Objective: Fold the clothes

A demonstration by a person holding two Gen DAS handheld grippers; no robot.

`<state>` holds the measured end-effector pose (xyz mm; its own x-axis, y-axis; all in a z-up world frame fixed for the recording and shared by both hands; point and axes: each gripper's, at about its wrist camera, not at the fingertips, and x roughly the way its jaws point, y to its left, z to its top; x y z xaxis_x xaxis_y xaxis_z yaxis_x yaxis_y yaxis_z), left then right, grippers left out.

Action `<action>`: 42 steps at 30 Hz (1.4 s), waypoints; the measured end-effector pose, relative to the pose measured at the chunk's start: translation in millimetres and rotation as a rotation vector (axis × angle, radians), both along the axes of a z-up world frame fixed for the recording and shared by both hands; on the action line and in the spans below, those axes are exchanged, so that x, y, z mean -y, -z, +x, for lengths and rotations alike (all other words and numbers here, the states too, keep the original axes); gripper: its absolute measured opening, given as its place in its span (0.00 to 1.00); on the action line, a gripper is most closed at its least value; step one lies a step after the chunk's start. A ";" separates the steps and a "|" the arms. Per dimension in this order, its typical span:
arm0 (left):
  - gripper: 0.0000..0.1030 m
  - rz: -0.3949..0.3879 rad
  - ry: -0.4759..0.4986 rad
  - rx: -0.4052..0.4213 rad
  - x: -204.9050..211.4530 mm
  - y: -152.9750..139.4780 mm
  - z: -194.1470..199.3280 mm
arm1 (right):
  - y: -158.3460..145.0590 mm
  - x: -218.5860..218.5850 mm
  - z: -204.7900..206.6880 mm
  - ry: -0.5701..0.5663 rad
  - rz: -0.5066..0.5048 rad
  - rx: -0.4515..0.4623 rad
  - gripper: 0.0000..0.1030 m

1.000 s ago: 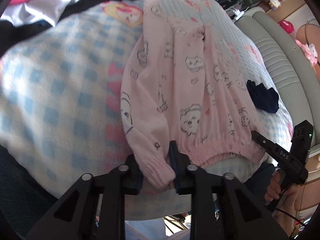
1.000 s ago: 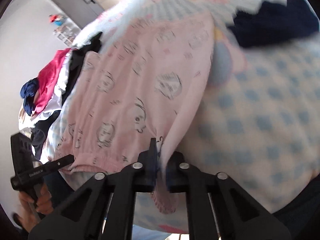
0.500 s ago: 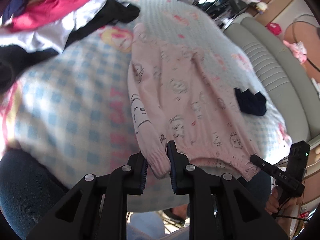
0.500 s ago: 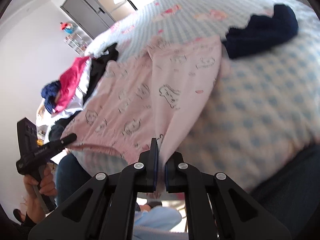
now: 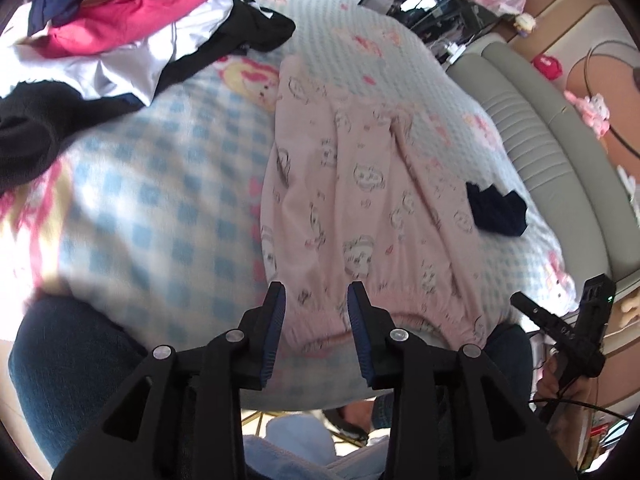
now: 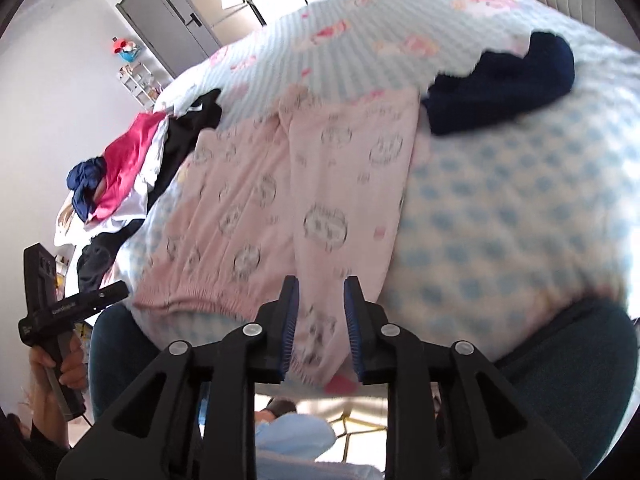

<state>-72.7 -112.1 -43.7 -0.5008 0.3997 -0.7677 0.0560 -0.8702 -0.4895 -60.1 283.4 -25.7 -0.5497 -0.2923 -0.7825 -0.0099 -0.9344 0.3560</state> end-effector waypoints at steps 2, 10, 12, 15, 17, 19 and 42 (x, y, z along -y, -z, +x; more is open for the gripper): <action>0.33 -0.030 -0.004 0.000 4.3 -2.6 -15.5 | -5.2 -2.4 -8.7 -0.004 0.021 -0.008 0.22; 0.33 -0.055 -0.035 -0.016 27.9 3.9 -80.7 | -17.1 26.8 -54.4 -0.131 0.056 -0.012 0.23; 0.33 -0.073 -0.042 0.019 30.3 17.4 -100.5 | -17.9 41.3 -71.3 -0.169 0.073 -0.016 0.26; 0.33 -0.099 -0.037 0.067 28.7 35.6 -123.9 | -7.9 60.0 -96.8 -0.202 0.078 0.006 0.33; 0.33 -0.099 -0.020 0.085 25.0 45.7 -136.1 | 10.1 72.4 -113.1 -0.213 0.078 0.058 0.33; 0.33 -0.106 -0.002 0.076 21.9 49.0 -147.0 | 20.5 82.9 -135.2 -0.222 0.079 0.083 0.33; 0.33 -0.211 -0.010 0.013 44.9 55.8 -260.2 | 91.1 138.0 -381.8 -0.244 0.142 0.169 0.25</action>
